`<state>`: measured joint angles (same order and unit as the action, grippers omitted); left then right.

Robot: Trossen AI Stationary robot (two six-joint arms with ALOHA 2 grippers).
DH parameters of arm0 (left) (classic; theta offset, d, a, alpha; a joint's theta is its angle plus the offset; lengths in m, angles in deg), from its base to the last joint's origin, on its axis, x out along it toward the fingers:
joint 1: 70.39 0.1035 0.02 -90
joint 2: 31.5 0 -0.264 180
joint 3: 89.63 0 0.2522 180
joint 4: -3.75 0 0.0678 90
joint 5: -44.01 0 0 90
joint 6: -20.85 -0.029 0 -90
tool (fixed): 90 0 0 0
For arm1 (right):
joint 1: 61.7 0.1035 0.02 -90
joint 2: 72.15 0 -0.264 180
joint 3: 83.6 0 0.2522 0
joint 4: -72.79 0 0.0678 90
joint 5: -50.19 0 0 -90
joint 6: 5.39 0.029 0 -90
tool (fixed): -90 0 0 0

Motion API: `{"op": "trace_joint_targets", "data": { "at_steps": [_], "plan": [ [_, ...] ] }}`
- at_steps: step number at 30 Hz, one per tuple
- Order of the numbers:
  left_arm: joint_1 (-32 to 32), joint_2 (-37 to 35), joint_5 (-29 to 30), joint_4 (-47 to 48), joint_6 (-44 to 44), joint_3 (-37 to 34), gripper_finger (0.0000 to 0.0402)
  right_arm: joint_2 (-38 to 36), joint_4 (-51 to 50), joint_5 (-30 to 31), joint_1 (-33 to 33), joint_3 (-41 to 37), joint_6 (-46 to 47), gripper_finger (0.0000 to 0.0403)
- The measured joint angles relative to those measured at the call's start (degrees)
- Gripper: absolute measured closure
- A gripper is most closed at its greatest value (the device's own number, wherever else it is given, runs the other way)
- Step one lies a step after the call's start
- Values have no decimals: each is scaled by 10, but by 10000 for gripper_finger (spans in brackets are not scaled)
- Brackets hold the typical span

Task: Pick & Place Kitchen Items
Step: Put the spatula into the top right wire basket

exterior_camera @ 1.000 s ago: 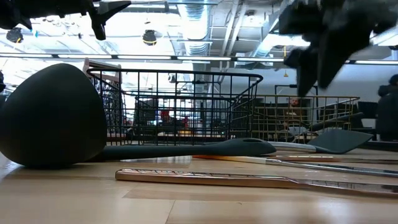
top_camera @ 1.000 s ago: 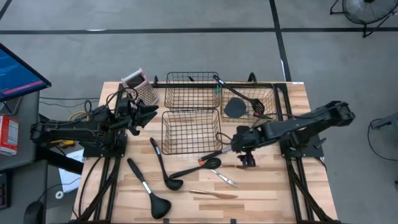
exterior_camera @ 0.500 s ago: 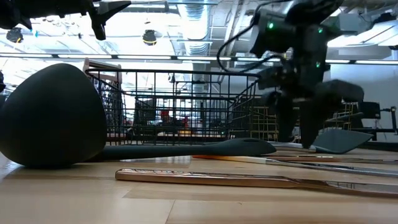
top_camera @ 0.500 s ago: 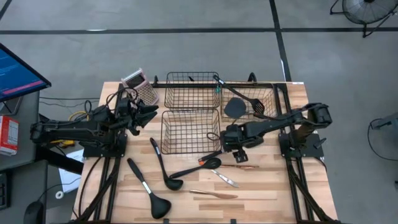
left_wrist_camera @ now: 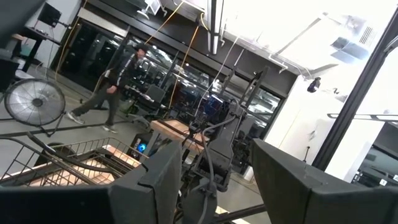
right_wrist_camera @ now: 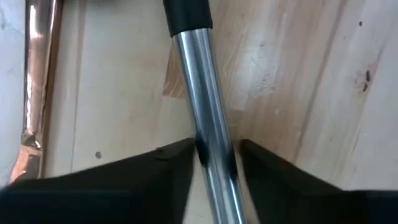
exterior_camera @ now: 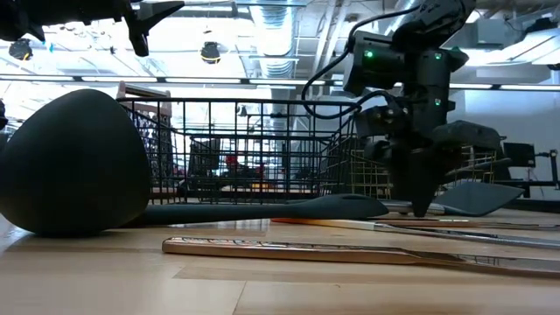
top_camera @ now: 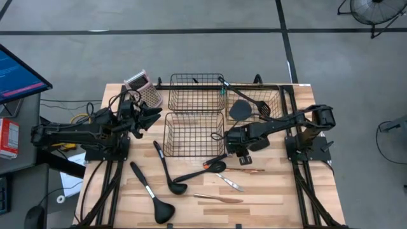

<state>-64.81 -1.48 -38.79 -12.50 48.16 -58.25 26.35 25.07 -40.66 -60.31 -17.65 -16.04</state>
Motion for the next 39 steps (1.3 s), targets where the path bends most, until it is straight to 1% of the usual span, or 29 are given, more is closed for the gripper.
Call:
{"op": "trace_joint_targets", "data": {
  "at_steps": [3, 5, 10, 13, 15, 19, 23, 27, 31, 33, 36, 39],
  "plan": [
    [0, 0, 0, 0, 0, 0, 226, 0, -1, 2, 0, 0, 5, 334],
    [0, 0, 0, 0, 0, 0, 226, 0, -4, 0, 1, 0, 11, 351],
    [0, 0, 0, 0, 0, 0, 226, -4, -13, -2, 12, 0, 22, 349],
    [0, 0, 0, 0, 0, 0, 226, -18, -31, -4, 26, -4, 40, 333],
    [0, 0, 0, 0, 0, 0, 226, -40, -37, -6, 35, -4, 52, 329],
    [0, 0, 0, 0, 0, 0, 226, -93, -60, -11, 56, -3, 89, 333],
    [0, 0, 0, 0, 0, 0, 226, -163, -72, -39, 76, -2, 143, 335],
    [0, 0, 0, 0, 0, 0, 226, -237, -65, -107, 93, -2, 215, 335],
    [0, 0, 0, 0, 0, 0, 226, -306, -39, -184, 97, -2, 301, 335],
    [0, 0, 0, 0, 0, 0, 226, -338, -16, -204, 96, -2, 341, 335],
    [0, 0, 0, 0, 0, 0, 226, -384, 56, -209, 94, -2, 387, 335],
    [0, 0, 0, 0, 0, 0, 226, -425, 162, -209, 82, -1, 413, 335]
  ]
}}
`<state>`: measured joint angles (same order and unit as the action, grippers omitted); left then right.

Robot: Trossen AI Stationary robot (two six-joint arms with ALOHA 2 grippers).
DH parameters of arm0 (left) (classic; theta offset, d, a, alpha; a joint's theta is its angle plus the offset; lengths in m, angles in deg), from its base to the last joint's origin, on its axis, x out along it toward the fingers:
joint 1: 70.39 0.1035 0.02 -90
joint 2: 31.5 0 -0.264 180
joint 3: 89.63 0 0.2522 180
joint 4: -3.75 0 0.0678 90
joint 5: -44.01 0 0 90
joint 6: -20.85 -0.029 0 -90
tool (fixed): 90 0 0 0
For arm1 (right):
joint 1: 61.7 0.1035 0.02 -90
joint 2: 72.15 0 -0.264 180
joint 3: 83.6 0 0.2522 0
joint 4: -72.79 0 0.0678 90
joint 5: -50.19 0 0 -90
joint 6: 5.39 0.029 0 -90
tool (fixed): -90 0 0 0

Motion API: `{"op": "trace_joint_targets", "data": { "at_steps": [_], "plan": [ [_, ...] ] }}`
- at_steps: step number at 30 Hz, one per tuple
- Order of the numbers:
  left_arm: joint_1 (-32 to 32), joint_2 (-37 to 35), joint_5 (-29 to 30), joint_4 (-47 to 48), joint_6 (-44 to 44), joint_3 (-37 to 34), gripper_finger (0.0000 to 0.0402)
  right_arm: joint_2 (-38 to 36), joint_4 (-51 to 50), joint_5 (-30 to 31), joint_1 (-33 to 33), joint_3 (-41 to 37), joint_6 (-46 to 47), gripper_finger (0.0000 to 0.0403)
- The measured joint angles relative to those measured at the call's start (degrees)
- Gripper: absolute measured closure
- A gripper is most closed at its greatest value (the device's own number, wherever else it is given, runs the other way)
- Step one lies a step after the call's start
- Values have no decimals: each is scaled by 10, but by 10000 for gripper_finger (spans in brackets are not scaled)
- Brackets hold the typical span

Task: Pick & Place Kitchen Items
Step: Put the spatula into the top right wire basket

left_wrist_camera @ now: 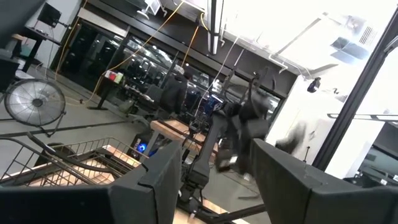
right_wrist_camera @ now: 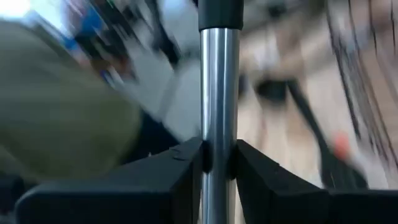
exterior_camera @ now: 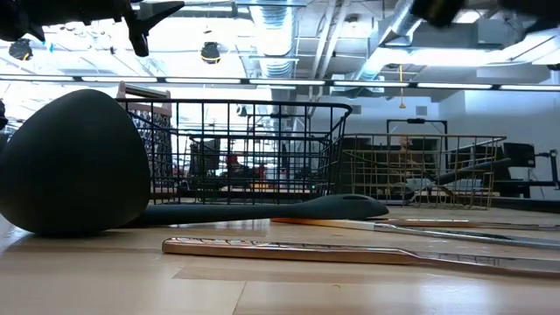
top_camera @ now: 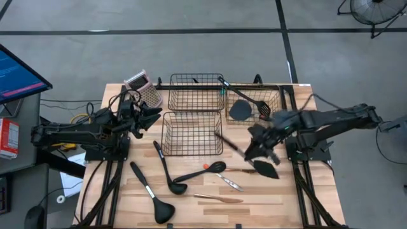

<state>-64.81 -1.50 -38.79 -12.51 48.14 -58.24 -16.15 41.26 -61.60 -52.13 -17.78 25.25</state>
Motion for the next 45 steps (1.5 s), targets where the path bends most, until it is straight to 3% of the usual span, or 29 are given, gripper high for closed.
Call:
{"op": "trace_joint_targets", "data": {
  "at_steps": [14, 19, 26, 28, 36, 41, 45],
  "plan": [
    [0, 0, 0, 0, 0, 0, 226, -89, 447, 6, -46, 1, -37, 335],
    [0, 0, 0, 0, 0, 0, 226, -101, 493, 21, -46, 1, -105, 335],
    [0, 0, 0, 0, 0, 0, 226, -103, 527, 130, -46, 1, -217, 335],
    [0, 0, 0, 0, 0, 0, 226, -104, 540, 190, -45, 1, -255, 335],
    [0, 0, 0, 0, 0, 0, 226, -102, 513, 563, -46, 1, -403, 335],
    [0, 0, 0, 0, 0, 0, 226, -92, 431, 759, -55, 0, -475, 335],
    [0, 0, 0, 0, -3, 0, 226, -86, 308, 856, -76, 1, -453, 335]
  ]
}}
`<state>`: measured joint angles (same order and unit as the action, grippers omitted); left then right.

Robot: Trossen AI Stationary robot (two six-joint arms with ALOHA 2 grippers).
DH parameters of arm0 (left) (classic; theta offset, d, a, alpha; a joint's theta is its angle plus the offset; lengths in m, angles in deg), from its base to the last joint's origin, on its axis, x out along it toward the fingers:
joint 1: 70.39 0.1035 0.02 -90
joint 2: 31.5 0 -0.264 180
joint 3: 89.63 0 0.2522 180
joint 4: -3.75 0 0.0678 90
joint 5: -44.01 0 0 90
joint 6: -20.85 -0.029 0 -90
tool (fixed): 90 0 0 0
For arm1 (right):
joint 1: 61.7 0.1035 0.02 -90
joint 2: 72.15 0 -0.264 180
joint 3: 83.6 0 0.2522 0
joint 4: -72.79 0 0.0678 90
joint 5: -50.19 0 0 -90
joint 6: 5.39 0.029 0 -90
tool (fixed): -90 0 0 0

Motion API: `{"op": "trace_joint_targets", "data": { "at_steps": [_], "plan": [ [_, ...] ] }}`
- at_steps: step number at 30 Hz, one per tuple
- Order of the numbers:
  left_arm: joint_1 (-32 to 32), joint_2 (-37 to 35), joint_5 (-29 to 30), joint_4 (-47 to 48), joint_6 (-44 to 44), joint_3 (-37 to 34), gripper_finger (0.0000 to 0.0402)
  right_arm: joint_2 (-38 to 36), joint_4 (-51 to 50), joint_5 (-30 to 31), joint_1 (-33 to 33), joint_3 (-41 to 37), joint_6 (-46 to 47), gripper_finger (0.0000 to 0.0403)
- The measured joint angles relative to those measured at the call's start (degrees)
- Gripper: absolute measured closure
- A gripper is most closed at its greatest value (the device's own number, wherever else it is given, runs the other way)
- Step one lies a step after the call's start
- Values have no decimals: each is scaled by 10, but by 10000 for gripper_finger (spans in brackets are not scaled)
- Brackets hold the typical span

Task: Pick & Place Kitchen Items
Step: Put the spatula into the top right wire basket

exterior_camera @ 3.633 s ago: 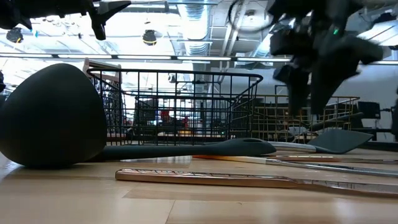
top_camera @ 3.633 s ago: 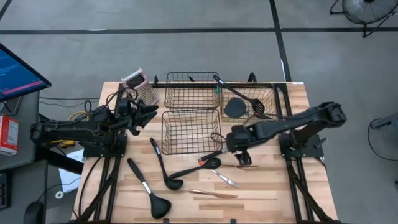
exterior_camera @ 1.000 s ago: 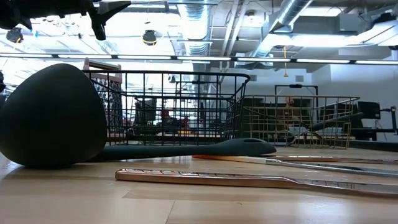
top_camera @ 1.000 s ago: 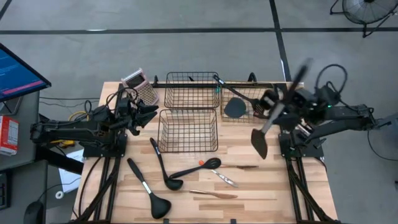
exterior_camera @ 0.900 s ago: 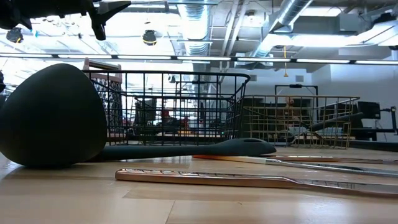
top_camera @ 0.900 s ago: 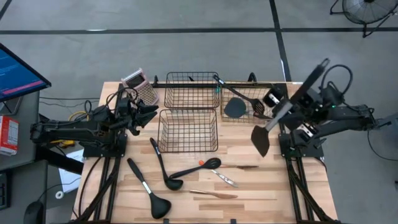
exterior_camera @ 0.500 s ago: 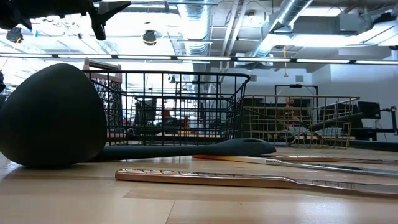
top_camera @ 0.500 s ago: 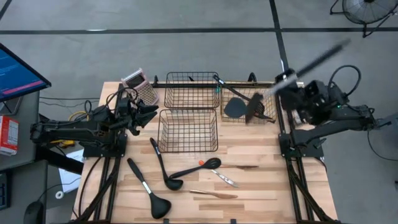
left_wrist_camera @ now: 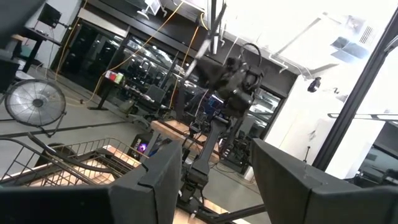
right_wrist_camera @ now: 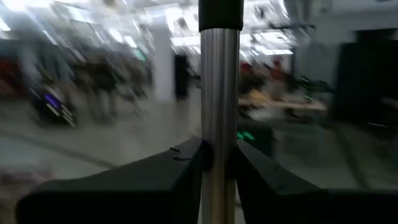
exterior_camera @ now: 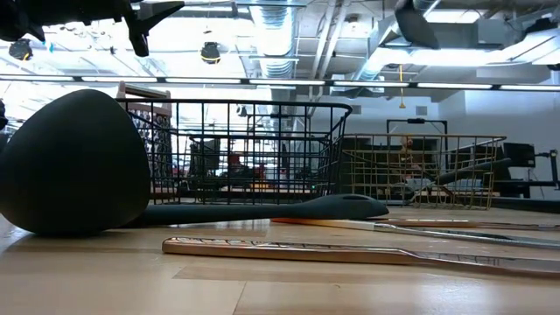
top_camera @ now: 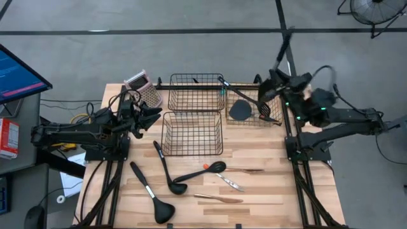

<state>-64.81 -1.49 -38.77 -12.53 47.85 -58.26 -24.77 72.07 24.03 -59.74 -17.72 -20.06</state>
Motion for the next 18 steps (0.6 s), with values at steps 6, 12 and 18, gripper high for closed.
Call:
{"op": "trace_joint_targets", "data": {
  "at_steps": [6, 12, 18],
  "plan": [
    [0, 0, 0, 0, -1, 0, 226, 33, -199, 21, -53, 0, 127, 335],
    [0, 1, 0, 0, -2, 0, 226, 95, -302, -42, -112, 0, 198, 335],
    [0, 1, 0, 0, -2, 0, 226, 170, -302, -107, -167, 0, 192, 335]
  ]
}}
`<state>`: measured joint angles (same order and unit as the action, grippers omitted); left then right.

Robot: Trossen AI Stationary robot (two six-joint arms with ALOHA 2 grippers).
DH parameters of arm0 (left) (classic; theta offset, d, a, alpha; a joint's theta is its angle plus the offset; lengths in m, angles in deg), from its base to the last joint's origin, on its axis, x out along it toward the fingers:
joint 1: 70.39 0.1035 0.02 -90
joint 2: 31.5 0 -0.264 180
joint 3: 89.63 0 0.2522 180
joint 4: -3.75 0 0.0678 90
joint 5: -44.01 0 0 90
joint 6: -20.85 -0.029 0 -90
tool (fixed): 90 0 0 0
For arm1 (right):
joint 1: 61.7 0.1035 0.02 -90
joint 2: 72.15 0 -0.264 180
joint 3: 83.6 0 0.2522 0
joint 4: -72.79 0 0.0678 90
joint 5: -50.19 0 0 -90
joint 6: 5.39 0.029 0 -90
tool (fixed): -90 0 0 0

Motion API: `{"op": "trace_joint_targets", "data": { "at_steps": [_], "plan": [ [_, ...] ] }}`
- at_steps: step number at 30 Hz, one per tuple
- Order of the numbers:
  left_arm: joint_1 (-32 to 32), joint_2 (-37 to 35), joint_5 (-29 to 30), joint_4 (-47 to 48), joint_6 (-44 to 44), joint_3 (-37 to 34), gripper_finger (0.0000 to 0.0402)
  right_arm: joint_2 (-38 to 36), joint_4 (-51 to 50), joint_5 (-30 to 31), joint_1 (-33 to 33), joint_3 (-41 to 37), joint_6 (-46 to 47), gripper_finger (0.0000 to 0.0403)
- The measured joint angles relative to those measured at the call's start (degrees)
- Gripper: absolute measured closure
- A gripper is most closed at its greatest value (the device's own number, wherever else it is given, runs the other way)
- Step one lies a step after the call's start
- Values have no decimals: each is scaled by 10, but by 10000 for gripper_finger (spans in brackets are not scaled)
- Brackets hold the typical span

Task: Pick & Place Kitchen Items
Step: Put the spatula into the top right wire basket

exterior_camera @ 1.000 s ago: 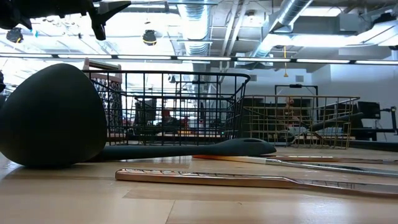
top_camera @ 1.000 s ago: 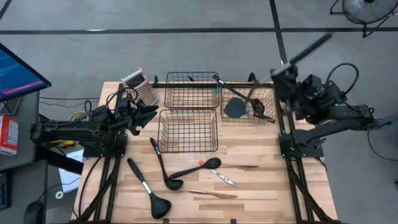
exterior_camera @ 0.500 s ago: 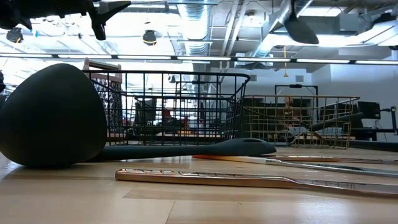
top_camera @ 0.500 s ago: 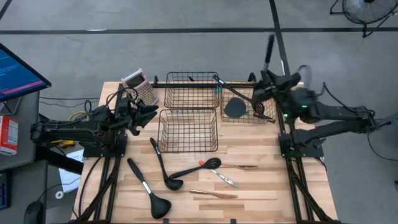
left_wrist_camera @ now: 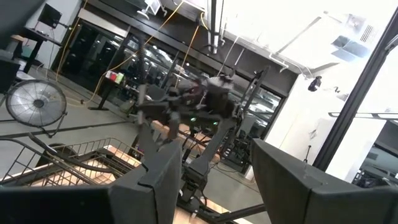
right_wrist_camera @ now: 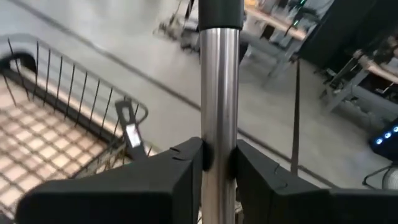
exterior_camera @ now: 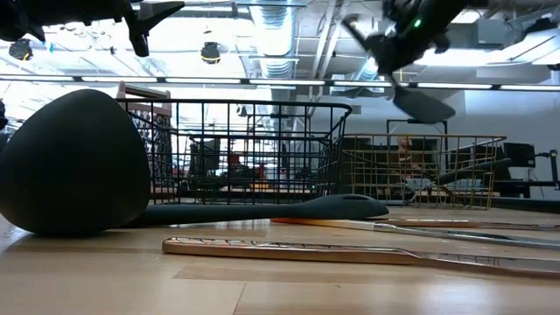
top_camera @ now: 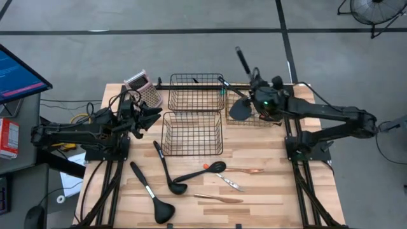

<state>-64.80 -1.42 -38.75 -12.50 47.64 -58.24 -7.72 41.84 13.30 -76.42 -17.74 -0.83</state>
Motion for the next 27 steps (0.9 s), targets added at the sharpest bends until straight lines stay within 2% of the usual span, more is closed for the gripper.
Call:
{"op": "trace_joint_targets", "data": {
  "at_steps": [9, 18, 27],
  "plan": [
    [0, 0, 0, 2, 0, 0, 226, 91, -5, -124, -49, 0, -6, 335],
    [0, 0, 0, 4, 0, 0, 226, 157, -3, -160, -69, 0, -14, 335],
    [0, 0, 0, 5, 0, 0, 226, 200, -5, -161, -69, 0, -36, 335]
  ]
}}
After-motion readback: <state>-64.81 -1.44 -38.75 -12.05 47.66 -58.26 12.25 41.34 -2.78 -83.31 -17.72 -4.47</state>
